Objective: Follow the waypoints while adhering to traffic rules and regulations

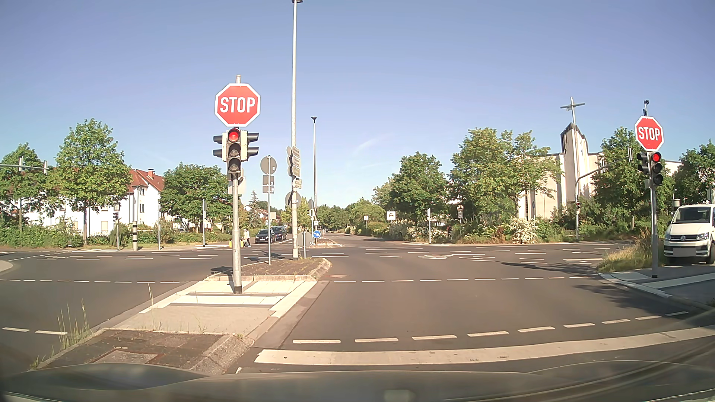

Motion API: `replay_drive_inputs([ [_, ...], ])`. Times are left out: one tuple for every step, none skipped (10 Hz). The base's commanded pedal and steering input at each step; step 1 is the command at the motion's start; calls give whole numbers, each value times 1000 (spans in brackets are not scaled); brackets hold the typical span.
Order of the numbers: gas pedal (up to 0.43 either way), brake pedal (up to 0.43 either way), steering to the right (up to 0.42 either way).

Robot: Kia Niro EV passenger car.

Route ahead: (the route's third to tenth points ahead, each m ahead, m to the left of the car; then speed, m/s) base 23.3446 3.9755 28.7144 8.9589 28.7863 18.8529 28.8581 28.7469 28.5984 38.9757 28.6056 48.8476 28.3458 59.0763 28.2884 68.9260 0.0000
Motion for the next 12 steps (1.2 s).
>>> replay_drive_inputs([
  [0, 311, 12],
  [0, 311, 12],
  [0, 311, 12],
  [0, 311, 12],
  [0, 311, 12],
  [0, 311, 12],
  [0, 311, 12],
  [0, 311, 12],
  [0, 311, 12],
  [0, 311, 12],
  [0, 311, 12],
  [0, 311, 12],
])
